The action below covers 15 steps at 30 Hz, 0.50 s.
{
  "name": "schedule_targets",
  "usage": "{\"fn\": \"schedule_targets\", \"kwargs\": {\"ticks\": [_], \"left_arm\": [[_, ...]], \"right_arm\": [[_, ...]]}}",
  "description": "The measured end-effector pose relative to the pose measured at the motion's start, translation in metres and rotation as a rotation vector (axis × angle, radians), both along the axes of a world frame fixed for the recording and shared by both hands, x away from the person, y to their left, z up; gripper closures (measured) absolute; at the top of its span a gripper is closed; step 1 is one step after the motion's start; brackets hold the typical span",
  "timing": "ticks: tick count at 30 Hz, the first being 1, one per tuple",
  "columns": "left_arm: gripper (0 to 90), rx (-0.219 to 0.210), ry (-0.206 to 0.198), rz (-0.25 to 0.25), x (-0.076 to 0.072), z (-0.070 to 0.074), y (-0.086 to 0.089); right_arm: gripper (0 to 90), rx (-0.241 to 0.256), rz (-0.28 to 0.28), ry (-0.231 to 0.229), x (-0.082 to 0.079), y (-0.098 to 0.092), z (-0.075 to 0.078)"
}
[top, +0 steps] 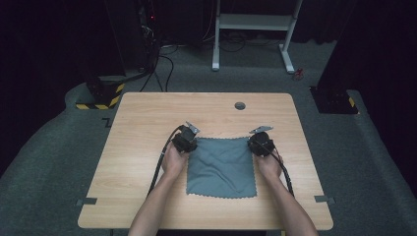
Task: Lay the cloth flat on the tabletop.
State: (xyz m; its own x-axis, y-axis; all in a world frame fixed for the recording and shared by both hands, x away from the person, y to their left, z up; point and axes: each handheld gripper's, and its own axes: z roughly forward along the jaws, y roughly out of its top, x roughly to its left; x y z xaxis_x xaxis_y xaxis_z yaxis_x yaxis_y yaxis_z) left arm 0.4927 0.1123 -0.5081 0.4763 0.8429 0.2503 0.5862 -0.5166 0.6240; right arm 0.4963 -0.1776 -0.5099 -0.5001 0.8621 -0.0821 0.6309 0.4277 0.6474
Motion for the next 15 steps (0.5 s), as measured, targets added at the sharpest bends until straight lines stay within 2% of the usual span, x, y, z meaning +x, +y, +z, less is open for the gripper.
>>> {"fn": "schedule_targets", "kwargs": {"ticks": [3,4,6,7,10,11,12,13,14,15], "left_arm": [[57.6,-0.018,-0.006,0.023,-0.002,0.003,0.004],[56.6,-0.062,-0.018,0.019,-0.005,0.006,0.006],[55.6,-0.115,-0.022,0.017,-0.008,0.010,0.010],[54.5,-0.132,-0.003,0.015,-0.009,0.010,0.011],[51.9,-0.138,0.039,-0.011,-0.016,0.008,0.013],[51.9,-0.142,0.042,-0.023,-0.022,0.007,0.014],[51.9,-0.163,0.051,-0.056,-0.034,0.008,0.018],[51.6,-0.163,0.051,-0.056,-0.034,0.008,0.018],[51.3,-0.184,0.072,-0.092,-0.049,0.009,0.021],[51.1,-0.184,0.072,-0.092,-0.049,0.009,0.021]], "right_arm": [[83.1,-0.004,-0.004,-0.004,-0.001,-0.002,0.001],[82.4,0.005,-0.009,-0.003,-0.002,-0.002,0.002],[80.9,0.032,-0.002,-0.021,-0.006,-0.004,0.006],[80.4,0.044,0.004,-0.027,-0.009,-0.004,0.008],[78.7,0.068,0.051,-0.040,-0.020,-0.003,0.012],[77.5,0.082,0.085,-0.038,-0.032,-0.002,0.013],[76.8,0.086,0.104,-0.037,-0.038,-0.002,0.013],[76.2,0.092,0.119,-0.034,-0.045,-0.002,0.012],[75.7,0.095,0.131,-0.031,-0.051,-0.003,0.012],[75.7,0.095,0.131,-0.031,-0.051,-0.003,0.012]]}}
